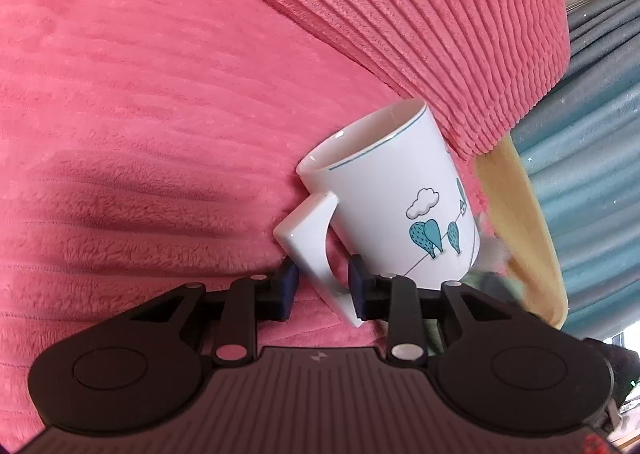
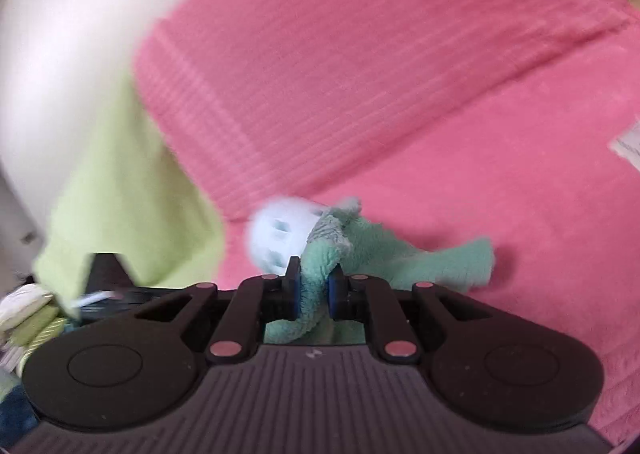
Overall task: Clean container
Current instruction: 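Hold the tilted mug with the left tool while the right tool wipes its bottom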
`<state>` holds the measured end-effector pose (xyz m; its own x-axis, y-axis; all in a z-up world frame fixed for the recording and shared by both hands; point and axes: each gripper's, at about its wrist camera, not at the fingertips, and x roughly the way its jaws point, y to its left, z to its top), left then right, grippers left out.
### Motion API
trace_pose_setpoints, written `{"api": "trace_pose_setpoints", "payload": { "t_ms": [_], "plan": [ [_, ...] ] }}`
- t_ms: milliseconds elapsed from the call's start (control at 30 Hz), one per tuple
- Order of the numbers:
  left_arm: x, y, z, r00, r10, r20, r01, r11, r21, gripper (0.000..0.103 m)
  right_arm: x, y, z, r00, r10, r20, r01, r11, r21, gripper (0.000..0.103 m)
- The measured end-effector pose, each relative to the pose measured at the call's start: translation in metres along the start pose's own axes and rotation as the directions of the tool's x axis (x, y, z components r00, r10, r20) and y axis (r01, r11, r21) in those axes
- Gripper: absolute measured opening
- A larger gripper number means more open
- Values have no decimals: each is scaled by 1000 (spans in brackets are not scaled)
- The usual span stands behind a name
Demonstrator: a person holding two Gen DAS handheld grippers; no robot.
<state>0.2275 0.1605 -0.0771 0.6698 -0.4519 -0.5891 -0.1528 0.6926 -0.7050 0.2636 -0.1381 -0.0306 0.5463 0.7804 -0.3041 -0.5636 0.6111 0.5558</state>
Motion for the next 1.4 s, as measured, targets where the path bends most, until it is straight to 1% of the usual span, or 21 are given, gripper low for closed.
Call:
{"api": "trace_pose_setpoints", "payload": {
  "t_ms": [67, 100, 200, 300, 433, 567, 600, 733, 833, 933, 967, 1033, 1100, 1133, 1167, 1267, 1367, 1400],
  "plan": [
    [0, -2, 0, 1000, 4, 0, -4, 1000, 11, 38, -4, 4, 0, 1000, 27, 9, -27, 998, -54, 11],
    [1, -3, -1, 1000, 7, 2, -7, 1000, 19, 39, 0, 3, 0, 1000, 26, 15, -25, 998, -62, 11],
    [0, -4, -1, 1000, 6, 4, -6, 999, 36, 40, 8, -10, -7, 996, 46, 78, -46, 999, -3, 11],
    [0, -2, 0, 1000, -5, 2, 5, 999, 39, 42, 16, -15, -5, 992, 40, 119, -42, 999, 7, 11],
    [-1, -2, -1, 1000, -6, 1, 6, 999, 45, 42, 25, -35, 0, 985, 31, 169, -49, 994, 100, 11],
    [0, -2, 0, 1000, -7, 1, 7, 999, 43, 42, 32, -51, -5, 978, 9, 207, -57, 972, 228, 11],
    [1, -2, 0, 1000, -8, 1, 8, 999, 40, 43, 34, -52, -6, 977, -1, 212, -52, 968, 244, 11],
    [2, -3, 1, 1000, -6, 3, 6, 999, 43, 43, 46, -56, -5, 977, -79, 196, 18, 955, 295, 11],
    [2, -4, 1, 1000, -1, 4, 1, 999, 50, 42, 53, -55, -4, 978, -141, 153, 91, 952, 292, 11],
    [3, -5, 1, 1000, 1, 4, -2, 999, 52, 42, 60, -50, -1, 975, -196, 103, 166, 955, 244, 11],
    [3, -5, 1, 1000, 1, 6, -2, 999, 52, 42, 62, -46, 0, 974, -213, 75, 193, 958, 211, 12],
    [3, -6, 1, 1000, 1, 5, -1, 999, 52, 42, 66, -37, 1, 976, -217, -3, 216, 969, 124, 12],
    [4, -5, 2, 1000, -2, 3, 2, 999, 45, 42, 65, -24, 3, 970, -238, -49, 240, 971, 25, 14],
    [4, -5, 3, 1000, -4, 2, 4, 999, 42, 42, 64, -18, 5, 967, -241, -78, 241, 970, -16, 15],
    [4, -4, 3, 1000, -7, 2, 7, 999, 37, 42, 60, -16, 6, 967, -229, -113, 228, 974, -22, 15],
    [5, -2, 4, 1000, -16, 0, 16, 1000, 20, 41, 43, -15, 11, 960, -154, -234, 158, 987, 1, 18],
    [5, -3, 4, 1000, -12, 1, 12, 1000, 22, 41, 16, -13, 15, 947, -105, -302, 108, 994, -6, 23],
    [5, -3, 4, 1000, -10, 3, 10, 1000, 24, 41, 4, -13, 18, 948, -95, -304, 102, 995, 5, 26]
  ]
}}
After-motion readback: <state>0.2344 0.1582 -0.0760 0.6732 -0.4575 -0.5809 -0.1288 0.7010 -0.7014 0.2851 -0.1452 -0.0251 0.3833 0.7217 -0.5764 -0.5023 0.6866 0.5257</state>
